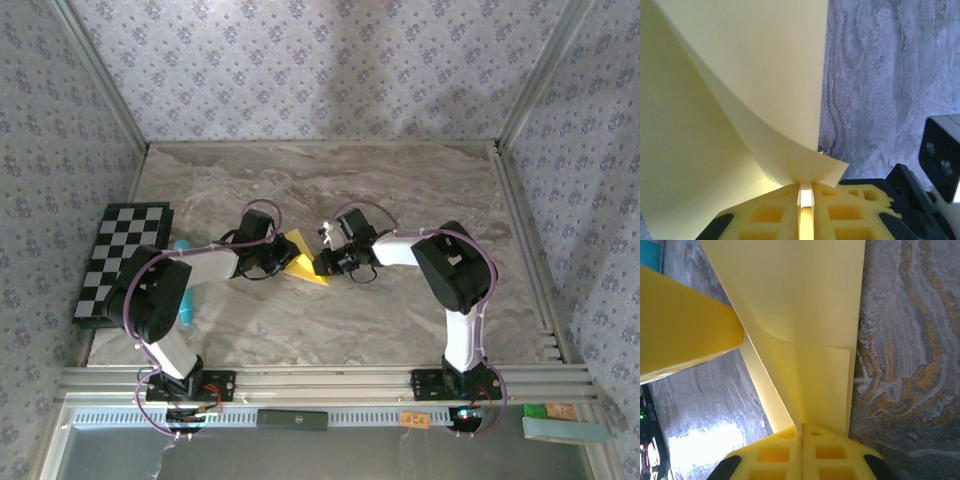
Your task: Fold a paper plane with a square sheet of paper (pick it up from the middle)
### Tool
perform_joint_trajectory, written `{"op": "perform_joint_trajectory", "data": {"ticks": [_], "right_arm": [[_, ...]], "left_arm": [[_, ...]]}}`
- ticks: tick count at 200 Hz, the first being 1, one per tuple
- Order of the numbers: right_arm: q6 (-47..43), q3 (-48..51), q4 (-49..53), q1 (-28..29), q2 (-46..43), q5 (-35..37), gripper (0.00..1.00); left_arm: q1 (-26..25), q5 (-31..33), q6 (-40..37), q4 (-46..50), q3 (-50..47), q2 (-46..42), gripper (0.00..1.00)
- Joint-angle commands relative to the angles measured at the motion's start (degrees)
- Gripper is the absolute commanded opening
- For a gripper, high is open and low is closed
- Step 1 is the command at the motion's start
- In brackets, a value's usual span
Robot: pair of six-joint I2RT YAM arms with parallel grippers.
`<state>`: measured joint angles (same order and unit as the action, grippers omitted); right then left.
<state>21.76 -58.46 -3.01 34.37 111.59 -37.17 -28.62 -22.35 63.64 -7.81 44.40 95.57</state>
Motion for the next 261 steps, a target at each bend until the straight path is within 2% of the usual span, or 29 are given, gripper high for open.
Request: {"op": "perform_joint_trajectory", "data": {"ticks": [1,142,195,261], "right_arm": [[1.7,-0.1,0.0,-0.6,1.1,-1.7,0.07],[0.0,0.4,1.2,-1.4,1.9,-0.3,0.13],[0.7,0.1,1.8,-2.1,2.6,-1.3,0.08],[3.7,0.2,0.0,-3.3,3.5,-4.3,0.07]], "left_arm": [[0.0,-1.8,-1.1,-1.9,1.4,1.3,0.13],[0.0,-3.8,-1.3,-1.4,5.0,5.8,0.14],[0.0,-3.2,-1.5,-1.3,4.8,4.8,0.14],[0.1,-3.8,-1.9,-2.6,4.8,4.9,0.14]]}}
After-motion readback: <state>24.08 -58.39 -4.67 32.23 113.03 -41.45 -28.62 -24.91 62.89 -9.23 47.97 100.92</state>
